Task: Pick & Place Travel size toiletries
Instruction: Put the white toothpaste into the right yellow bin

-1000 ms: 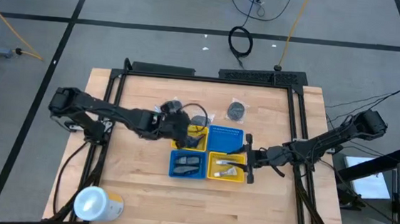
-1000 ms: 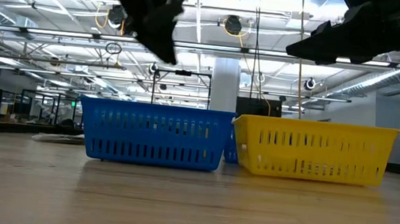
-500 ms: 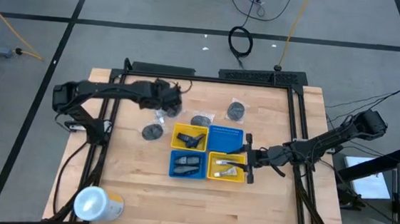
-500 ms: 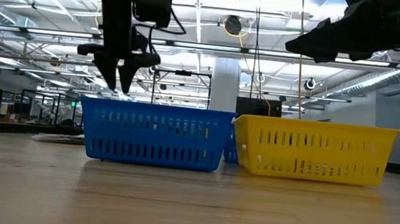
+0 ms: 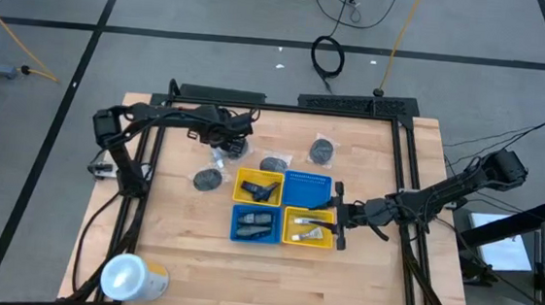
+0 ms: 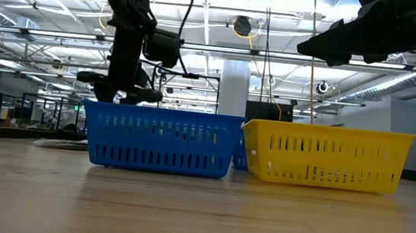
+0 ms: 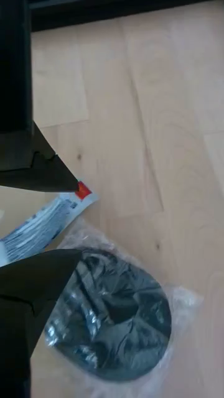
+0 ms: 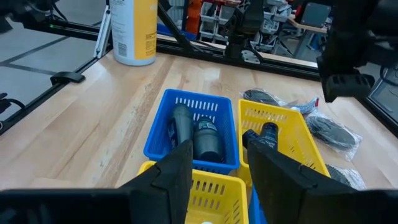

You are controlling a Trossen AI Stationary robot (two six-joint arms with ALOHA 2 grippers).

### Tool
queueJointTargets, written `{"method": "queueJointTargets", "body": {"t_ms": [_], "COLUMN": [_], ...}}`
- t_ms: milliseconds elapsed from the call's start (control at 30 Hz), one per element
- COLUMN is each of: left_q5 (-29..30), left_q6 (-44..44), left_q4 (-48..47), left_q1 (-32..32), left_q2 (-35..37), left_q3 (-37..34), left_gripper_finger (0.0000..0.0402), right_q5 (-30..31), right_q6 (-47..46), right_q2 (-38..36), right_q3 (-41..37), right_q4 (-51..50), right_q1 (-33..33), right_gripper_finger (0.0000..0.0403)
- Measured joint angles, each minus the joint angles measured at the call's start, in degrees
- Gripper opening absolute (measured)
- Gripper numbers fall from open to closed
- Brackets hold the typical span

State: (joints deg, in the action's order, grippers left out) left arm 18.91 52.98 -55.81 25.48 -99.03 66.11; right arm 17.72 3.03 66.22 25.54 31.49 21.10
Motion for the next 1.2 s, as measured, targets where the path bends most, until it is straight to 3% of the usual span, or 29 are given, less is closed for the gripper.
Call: {"method": "queueJointTargets", "body": {"t_ms": [233,533,833,1200], "left_q5": [0.5,-3.9,-7.9,-10.4], "left_q6": [-0.1,1.8,1.9,0.5], "left_q4": [-1.4,-0.4,9.8,11.7], "left_q1": [3.5,5.6,5.8,5.9], "left_q2": [-1.2,-1.2,-1.0,2.2], "left_q3": [0.0,-3.0,-10.9,-11.7], "left_gripper_finger": [0.0157,0.0157,0.0157,0.0157], "right_q5": [0.0,0.0,0.0,0.0], "right_q6": [0.0,0.0,0.0,0.0], "right_q2": [0.0,0.0,0.0,0.0], "right_q3": [0.0,0.0,0.0,0.0], "right_q4": [0.0,0.0,0.0,0.0], "right_q1": [0.0,0.0,0.0,0.0], "right_gripper_finger": [0.0146,0.0147,0.0146,0.0145]}}
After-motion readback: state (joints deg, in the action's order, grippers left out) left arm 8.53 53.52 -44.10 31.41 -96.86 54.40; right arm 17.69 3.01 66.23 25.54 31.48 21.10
